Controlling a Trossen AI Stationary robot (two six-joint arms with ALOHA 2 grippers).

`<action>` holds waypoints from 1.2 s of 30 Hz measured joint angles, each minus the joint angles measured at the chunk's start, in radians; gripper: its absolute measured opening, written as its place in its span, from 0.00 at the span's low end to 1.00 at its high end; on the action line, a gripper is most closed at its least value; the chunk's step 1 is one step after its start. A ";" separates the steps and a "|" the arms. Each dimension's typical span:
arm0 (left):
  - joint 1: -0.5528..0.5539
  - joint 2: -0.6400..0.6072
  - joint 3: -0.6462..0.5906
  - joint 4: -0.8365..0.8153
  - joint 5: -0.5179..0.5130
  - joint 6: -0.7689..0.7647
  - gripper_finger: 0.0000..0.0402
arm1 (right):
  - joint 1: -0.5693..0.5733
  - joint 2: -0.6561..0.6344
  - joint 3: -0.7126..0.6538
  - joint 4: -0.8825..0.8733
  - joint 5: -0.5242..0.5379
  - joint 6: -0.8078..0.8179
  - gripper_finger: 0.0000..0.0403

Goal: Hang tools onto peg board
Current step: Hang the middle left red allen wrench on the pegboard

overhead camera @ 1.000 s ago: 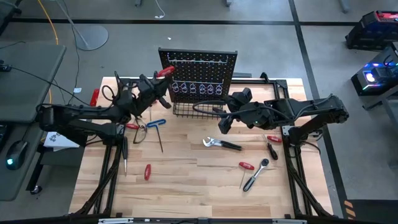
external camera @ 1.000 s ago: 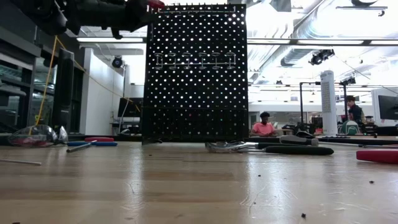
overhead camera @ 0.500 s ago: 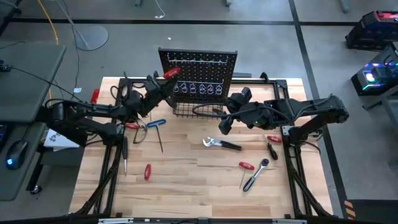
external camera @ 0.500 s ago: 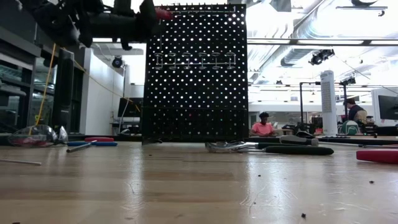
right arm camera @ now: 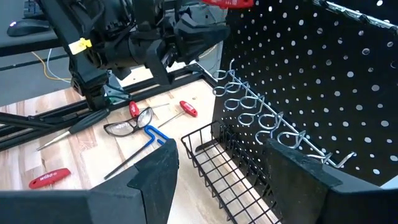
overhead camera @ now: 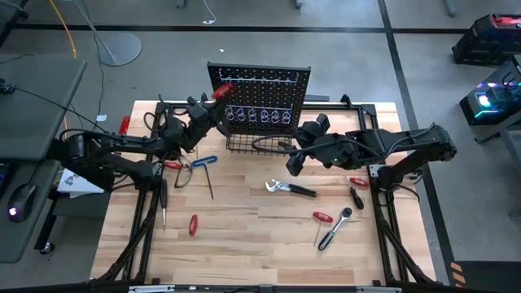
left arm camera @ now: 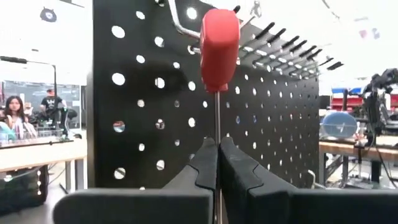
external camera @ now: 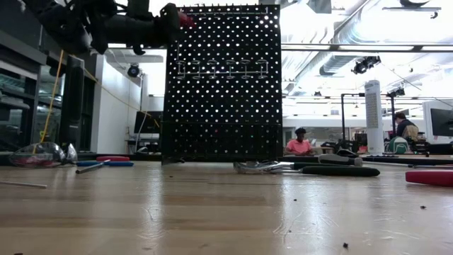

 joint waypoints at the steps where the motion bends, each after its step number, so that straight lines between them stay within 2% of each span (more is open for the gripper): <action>1: 0.003 0.002 0.000 -0.005 0.000 -0.003 0.00 | 0.000 0.000 0.000 0.000 0.000 0.000 0.56; 13: 0.028 0.065 0.000 -0.004 0.040 -0.064 0.00 | 0.000 0.000 0.000 0.000 0.026 0.000 0.56; 19: 0.027 0.073 0.000 -0.003 0.013 -0.042 0.02 | 0.000 0.000 0.000 0.000 0.026 0.000 0.56; 23: 0.026 0.070 0.000 -0.005 0.008 0.005 0.08 | 0.001 0.000 0.000 0.000 0.026 0.000 0.56; 31: -0.006 0.070 0.000 -0.068 0.005 -0.009 0.27 | 0.001 0.000 0.000 0.012 0.026 0.000 0.56; 36: -0.036 0.052 0.000 -0.079 -0.054 -0.009 0.36 | 0.001 0.000 0.000 0.017 0.026 0.000 0.56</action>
